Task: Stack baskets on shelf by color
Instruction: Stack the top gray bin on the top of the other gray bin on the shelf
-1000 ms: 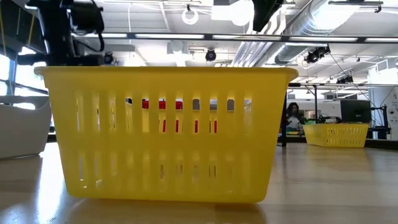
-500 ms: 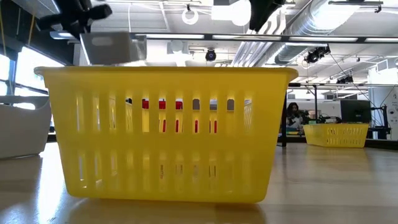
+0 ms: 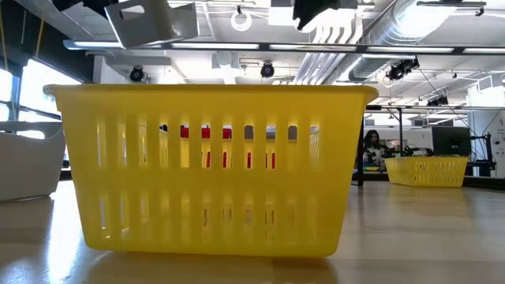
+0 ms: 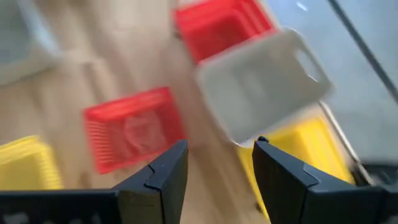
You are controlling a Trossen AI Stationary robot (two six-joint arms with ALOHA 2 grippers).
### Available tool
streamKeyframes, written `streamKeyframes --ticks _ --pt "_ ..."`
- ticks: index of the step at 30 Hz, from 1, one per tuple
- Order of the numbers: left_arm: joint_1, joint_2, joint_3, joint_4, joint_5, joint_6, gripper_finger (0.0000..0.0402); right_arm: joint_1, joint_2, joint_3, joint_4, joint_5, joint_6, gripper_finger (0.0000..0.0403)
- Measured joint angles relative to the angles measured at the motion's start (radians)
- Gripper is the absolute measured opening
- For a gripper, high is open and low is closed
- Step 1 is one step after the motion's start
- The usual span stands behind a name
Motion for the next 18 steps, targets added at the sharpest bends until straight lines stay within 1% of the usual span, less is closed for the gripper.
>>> streamKeyframes --ticks 4,7,13,18 --pt "-0.099 0.027 0.000 -0.059 -0.005 -0.125 0.0000 0.029 0.000 0.000 0.085 -0.103 -0.101 0.0165" --pt "-0.193 0.070 0.000 -0.102 -0.045 -0.234 0.0000 0.056 0.000 0.000 0.130 -0.162 -0.172 0.0165" --pt "-0.390 0.184 0.000 -0.122 -0.127 -0.436 0.0000 0.114 0.000 0.000 0.168 -0.217 -0.294 0.0165" --pt "-0.512 0.288 0.000 -0.122 -0.172 -0.575 0.0000 0.152 0.000 0.000 0.169 -0.263 -0.378 0.0165"
